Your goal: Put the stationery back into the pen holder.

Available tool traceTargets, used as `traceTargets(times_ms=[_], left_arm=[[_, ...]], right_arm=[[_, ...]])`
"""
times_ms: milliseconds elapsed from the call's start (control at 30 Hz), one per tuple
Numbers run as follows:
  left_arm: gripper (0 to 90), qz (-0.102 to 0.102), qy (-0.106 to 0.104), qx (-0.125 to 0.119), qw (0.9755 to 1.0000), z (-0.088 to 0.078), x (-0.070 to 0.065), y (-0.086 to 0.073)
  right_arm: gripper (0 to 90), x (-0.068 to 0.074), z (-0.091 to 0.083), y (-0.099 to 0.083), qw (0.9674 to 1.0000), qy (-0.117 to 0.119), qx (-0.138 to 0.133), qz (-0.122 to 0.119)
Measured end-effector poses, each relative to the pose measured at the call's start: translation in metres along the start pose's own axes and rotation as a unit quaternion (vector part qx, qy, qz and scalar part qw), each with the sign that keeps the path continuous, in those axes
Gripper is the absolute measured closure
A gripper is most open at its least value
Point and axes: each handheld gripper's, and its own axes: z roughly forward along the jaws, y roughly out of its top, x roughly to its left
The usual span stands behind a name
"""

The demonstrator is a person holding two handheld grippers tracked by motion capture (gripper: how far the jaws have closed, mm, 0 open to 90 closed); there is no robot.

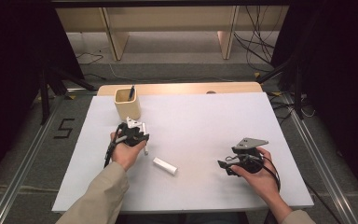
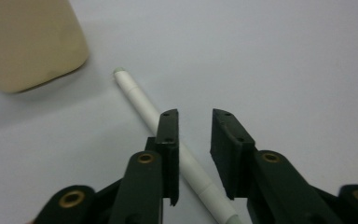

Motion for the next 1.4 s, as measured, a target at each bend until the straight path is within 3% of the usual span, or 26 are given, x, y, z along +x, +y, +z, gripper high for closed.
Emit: traceTargets(times_ms=[167, 433, 600, 700, 933, 1133, 1200, 1400], left_arm=[[56.4, -0.020, 0.018, 0.002, 0.9997, 0.002, 0.000, 0.001], [49.8, -0.053, 0.028, 0.005, 0.9982, 0.005, -0.001, 0.000], [53.6, -0.078, 0.037, 0.022, 0.9960, 0.007, -0.001, 0.000], [57.5, -0.071, 0.043, 0.017, 0.9964, 0.008, -0.003, 0.000], [62.4, -0.092, 0.051, 0.028, 0.9941, 0.015, -0.005, 0.002], [63.2, -0.124, 0.060, 0.067, 0.9882, 0.023, -0.004, 0.004], [62.7, -0.142, 0.062, 0.067, 0.9856, 0.025, -0.004, 0.007], [62.8, -0.152, 0.080, 0.078, 0.9820, 0.030, -0.005, 0.014]], right_arm=[[20.4, 0.000, 0.000, 0.000, 1.0000, 0.000, -0.001, 0.000], [20.4, 0.000, 0.000, 0.000, 1.0000, 0.000, 0.000, 0.000], [20.5, 0.000, 0.000, 0.000, 1.0000, 0.001, 0.000, 0.000], [20.4, 0.000, 0.000, 0.000, 1.0000, 0.001, -0.001, 0.001], [20.4, 0.001, 0.000, 0.000, 1.0000, 0.001, -0.001, 0.000], [20.4, 0.001, 0.000, 0.000, 1.0000, 0.001, -0.001, 0.000], [20.4, 0.001, 0.000, 0.000, 1.0000, 0.002, 0.000, 0.000], [20.4, 0.000, 0.000, 0.000, 1.0000, 0.002, 0.000, 0.000]])
